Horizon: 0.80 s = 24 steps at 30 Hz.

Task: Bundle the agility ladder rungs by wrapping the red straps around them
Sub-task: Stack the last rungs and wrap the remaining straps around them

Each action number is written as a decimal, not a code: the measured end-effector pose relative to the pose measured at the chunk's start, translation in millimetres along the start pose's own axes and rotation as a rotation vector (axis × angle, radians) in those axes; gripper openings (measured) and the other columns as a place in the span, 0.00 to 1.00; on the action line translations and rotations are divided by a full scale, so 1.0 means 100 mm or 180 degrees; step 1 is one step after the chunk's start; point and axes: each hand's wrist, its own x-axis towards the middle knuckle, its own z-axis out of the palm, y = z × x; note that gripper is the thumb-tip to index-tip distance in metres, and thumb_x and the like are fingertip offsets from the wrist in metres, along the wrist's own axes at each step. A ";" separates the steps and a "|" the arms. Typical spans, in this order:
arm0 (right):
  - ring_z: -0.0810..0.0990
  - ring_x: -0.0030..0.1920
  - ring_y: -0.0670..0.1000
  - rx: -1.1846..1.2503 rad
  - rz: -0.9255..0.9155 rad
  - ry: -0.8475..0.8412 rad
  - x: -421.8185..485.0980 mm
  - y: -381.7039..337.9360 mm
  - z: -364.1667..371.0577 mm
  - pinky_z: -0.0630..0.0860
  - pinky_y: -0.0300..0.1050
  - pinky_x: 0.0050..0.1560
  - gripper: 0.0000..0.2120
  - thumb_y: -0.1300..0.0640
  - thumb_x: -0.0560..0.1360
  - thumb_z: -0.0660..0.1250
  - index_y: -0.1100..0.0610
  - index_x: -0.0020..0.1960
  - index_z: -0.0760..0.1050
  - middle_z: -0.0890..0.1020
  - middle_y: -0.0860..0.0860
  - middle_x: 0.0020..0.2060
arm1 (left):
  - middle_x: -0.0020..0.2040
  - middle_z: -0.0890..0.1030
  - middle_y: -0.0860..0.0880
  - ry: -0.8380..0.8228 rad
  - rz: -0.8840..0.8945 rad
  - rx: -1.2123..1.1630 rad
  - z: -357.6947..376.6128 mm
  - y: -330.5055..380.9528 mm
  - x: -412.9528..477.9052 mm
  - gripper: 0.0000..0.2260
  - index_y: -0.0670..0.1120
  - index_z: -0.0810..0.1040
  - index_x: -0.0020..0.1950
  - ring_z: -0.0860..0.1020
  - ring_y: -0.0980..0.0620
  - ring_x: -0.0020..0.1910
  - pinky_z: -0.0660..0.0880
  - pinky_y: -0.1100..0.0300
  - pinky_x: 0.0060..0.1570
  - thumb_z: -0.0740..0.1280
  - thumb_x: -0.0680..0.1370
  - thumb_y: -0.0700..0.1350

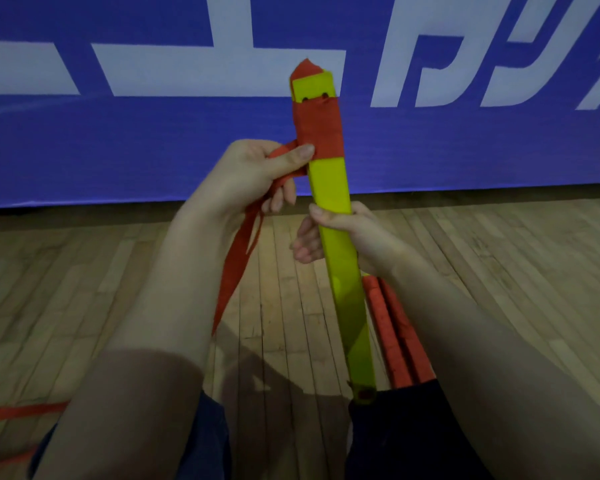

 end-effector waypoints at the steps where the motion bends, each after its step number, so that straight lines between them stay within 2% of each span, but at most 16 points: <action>1: 0.81 0.32 0.59 -0.0077 -0.0012 -0.0010 -0.01 -0.02 -0.03 0.79 0.48 0.36 0.15 0.54 0.76 0.66 0.68 0.43 0.77 0.81 0.65 0.35 | 0.23 0.78 0.48 -0.0072 0.0006 0.0086 -0.04 0.01 -0.01 0.12 0.37 0.78 0.44 0.70 0.58 0.16 0.62 0.68 0.17 0.67 0.77 0.46; 3: 0.75 0.26 0.56 -0.0277 -0.0048 -0.0016 -0.03 -0.06 -0.08 0.72 0.43 0.30 0.15 0.53 0.76 0.66 0.67 0.43 0.77 0.78 0.61 0.28 | 0.28 0.81 0.46 -0.0230 -0.0035 0.0263 -0.11 0.03 -0.03 0.09 0.38 0.79 0.48 0.74 0.56 0.20 0.66 0.67 0.19 0.68 0.77 0.44; 6: 0.69 0.24 0.54 -0.0375 -0.0109 0.0087 -0.02 -0.09 -0.19 0.65 0.45 0.29 0.16 0.51 0.74 0.67 0.66 0.42 0.79 0.73 0.59 0.25 | 0.35 0.84 0.43 -0.0341 -0.0117 0.0595 -0.18 0.03 -0.04 0.04 0.42 0.79 0.47 0.79 0.54 0.25 0.71 0.66 0.23 0.68 0.77 0.43; 12: 0.68 0.25 0.54 -0.0617 -0.0076 0.0516 -0.01 -0.13 -0.44 0.65 0.45 0.30 0.15 0.52 0.75 0.68 0.65 0.41 0.80 0.73 0.59 0.25 | 0.37 0.85 0.44 -0.0204 -0.0092 0.0592 -0.14 -0.02 -0.04 0.09 0.40 0.81 0.45 0.81 0.54 0.32 0.74 0.66 0.28 0.67 0.78 0.45; 15: 0.69 0.26 0.54 -0.0752 0.0030 0.0800 -0.02 -0.11 -0.52 0.65 0.46 0.30 0.14 0.52 0.75 0.68 0.64 0.41 0.79 0.73 0.59 0.27 | 0.35 0.84 0.45 -0.0303 -0.0109 0.0519 -0.10 -0.04 -0.02 0.09 0.38 0.80 0.44 0.81 0.56 0.30 0.75 0.67 0.29 0.66 0.79 0.44; 20: 0.68 0.26 0.50 -0.0964 0.0107 0.1289 0.05 -0.08 -0.44 0.63 0.43 0.29 0.13 0.52 0.76 0.68 0.60 0.38 0.76 0.70 0.53 0.26 | 0.34 0.84 0.47 -0.0532 0.0013 0.0701 0.02 -0.12 0.02 0.08 0.41 0.77 0.43 0.81 0.55 0.29 0.78 0.64 0.32 0.63 0.80 0.40; 24: 0.67 0.27 0.49 -0.1415 0.0119 0.1741 0.17 -0.10 -0.28 0.64 0.43 0.30 0.15 0.48 0.76 0.67 0.53 0.34 0.70 0.69 0.49 0.27 | 0.36 0.83 0.45 -0.0343 0.0072 0.0969 0.13 -0.21 0.06 0.08 0.40 0.77 0.42 0.82 0.54 0.30 0.78 0.63 0.33 0.63 0.80 0.38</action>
